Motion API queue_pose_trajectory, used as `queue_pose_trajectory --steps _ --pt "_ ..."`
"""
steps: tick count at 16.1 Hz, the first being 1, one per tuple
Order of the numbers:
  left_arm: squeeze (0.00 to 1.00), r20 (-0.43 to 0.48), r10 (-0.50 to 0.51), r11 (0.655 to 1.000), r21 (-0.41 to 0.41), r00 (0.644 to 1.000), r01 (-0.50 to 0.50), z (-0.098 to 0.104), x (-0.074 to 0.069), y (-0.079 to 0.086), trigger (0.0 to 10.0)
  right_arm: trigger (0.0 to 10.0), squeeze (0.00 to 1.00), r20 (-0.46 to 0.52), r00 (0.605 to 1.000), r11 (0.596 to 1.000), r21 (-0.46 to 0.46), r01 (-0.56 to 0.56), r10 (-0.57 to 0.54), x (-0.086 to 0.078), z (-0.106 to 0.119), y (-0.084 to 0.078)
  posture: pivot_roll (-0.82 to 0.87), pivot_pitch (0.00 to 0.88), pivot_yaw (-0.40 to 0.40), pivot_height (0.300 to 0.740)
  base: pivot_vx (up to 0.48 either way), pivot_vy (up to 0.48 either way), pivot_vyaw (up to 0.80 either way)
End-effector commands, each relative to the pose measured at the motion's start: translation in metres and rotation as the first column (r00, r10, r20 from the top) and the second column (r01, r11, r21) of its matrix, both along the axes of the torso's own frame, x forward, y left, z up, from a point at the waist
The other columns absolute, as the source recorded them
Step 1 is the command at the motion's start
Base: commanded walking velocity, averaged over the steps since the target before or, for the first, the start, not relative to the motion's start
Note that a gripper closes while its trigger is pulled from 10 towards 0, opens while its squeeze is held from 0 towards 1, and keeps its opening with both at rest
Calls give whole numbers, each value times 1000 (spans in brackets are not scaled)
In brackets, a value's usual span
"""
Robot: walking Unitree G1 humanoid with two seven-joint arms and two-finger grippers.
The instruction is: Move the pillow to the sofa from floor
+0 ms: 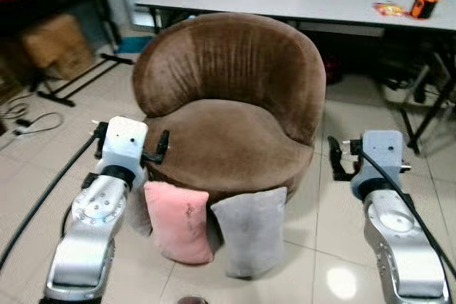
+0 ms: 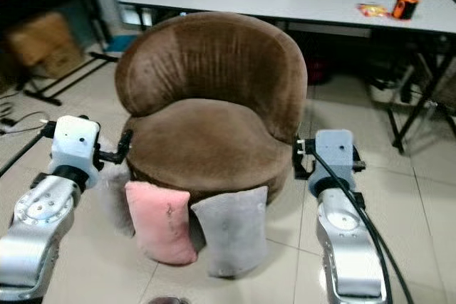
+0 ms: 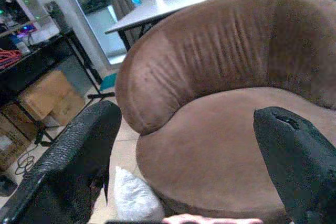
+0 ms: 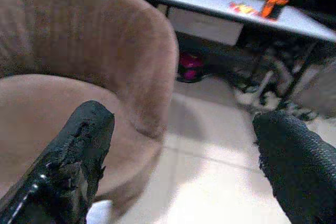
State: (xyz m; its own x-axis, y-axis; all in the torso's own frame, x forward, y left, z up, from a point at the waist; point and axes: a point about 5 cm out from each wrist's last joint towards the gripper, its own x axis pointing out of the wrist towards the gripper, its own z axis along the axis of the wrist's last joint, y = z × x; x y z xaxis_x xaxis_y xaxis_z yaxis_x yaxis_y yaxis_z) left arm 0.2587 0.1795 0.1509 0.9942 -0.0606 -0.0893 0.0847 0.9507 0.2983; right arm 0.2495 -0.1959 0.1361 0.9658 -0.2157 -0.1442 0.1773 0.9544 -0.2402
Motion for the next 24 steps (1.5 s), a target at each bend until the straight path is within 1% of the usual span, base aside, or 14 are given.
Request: queue_pose_trajectory --steps 1,2,3,4,5,6,8,9,11,12,15,18,22,24 --pt "0 21 0 1000 13 1000 0 2 3 1 10000 7804 0 118 993 1000 -5 -24 24 6 14 2 -71 0 36 740 0 -458 0" --pt "0 30 2 1000 13 1000 -2 2 3 1 10000 4902 0 150 987 998 -2 -63 63 7 18 4 -74 0 39 740 0 -458 0" --pt "0 47 2 1000 14 999 -2 3 5 1 10000 5176 0 142 985 995 21 -100 96 6 18 7 -74 0 41 740 0 -458 0" --pt "0 51 1 1000 15 999 -2 4 6 1 10000 6667 0 128 988 996 -28 -89 92 6 18 8 -74 0 40 740 0 -450 0" --pt "0 51 1 1000 14 999 -2 4 6 2 10000 10000 0 84 994 997 27 -78 76 5 13 9 -74 0 41 740 0 -446 0" --pt "0 56 1 1000 17 998 -2 3 7 3 10000 10000 0 71 993 991 91 -95 89 3 11 13 -74 0 41 740 0 -341 0" --pt "0 40 -1 1000 10 999 0 0 5 3 10000 10000 0 73 991 981 145 -125 116 -1 4 18 -74 0 43 740 0 0 0" --pt "0 41 -45 999 -5 998 46 0 4 0 10000 10000 0 75 985 977 133 -167 158 -4 3 22 -75 0 45 740 0 0 0" --pt "0 53 -72 997 -10 996 72 1 3 -3 10000 10000 0 70 982 975 126 -181 173 -5 2 24 -76 0 46 740 0 0 353" --pt "31 53 -75 997 0 996 75 1 4 -5 10000 10000 0 60 983 972 149 -181 174 -5 2 25 -73 0 43 740 315 0 800" --pt "0 35 -75 997 -15 997 75 0 6 -4 10000 10000 0 45 995 985 145 -97 92 0 1 17 -77 0 48 740 344 0 267" --pt "0 33 -75 997 -9 997 76 2 10 -3 10000 10000 0 53 993 971 213 -111 102 4 2 19 -83 0 54 740 365 0 0" --pt "0 34 -61 998 -15 998 61 0 11 -2 10000 10000 0 62 987 967 200 -159 150 7 5 25 -82 0 44 740 379 0 317" --pt "0 40 -61 998 -10 997 62 2 13 -3 10000 10000 0 72 990 976 170 -133 122 11 8 23 -76 0 39 740 379 0 397"
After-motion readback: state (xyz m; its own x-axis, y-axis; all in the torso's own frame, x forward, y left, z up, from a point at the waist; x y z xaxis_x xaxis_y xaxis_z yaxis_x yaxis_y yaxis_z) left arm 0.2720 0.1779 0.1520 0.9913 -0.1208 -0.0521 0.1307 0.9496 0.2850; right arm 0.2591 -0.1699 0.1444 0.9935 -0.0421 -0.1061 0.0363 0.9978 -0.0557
